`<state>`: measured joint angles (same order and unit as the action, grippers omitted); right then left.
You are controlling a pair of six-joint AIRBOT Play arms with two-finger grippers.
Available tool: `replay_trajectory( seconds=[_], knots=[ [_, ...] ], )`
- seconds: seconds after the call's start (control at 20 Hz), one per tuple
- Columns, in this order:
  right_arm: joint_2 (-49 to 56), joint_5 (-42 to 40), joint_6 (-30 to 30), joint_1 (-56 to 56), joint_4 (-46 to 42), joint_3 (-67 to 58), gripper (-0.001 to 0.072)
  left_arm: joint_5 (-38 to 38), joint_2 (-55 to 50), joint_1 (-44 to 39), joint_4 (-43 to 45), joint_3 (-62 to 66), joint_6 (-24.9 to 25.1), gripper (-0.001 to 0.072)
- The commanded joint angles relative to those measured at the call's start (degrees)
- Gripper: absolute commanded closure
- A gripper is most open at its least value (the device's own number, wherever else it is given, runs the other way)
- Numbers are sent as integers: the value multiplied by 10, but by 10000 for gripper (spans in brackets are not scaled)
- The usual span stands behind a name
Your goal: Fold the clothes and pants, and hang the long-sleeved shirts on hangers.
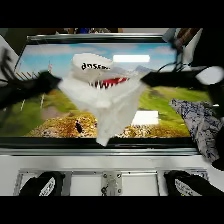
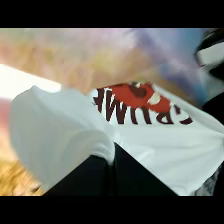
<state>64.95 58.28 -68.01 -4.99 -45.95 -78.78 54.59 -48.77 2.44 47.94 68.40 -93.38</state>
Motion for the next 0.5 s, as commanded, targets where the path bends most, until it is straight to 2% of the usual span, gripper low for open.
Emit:
replay_trajectory(
  seconds=[0.0, 0.15, 0.25, 0.45],
  knots=[
    [-100, 18, -24, 22, -20, -156, 684, -43, 69, -42, 5, 191, -5, 688],
    [-168, -38, -30, 22, -14, -188, 685, -99, 109, -81, 5, 266, -5, 688],
    [-198, -69, -45, 22, -14, -188, 685, -110, 115, -98, 5, 291, -5, 688],
    [-219, -81, -58, 22, -15, -188, 684, -110, 82, -104, 5, 335, -5, 688]
  ],
)
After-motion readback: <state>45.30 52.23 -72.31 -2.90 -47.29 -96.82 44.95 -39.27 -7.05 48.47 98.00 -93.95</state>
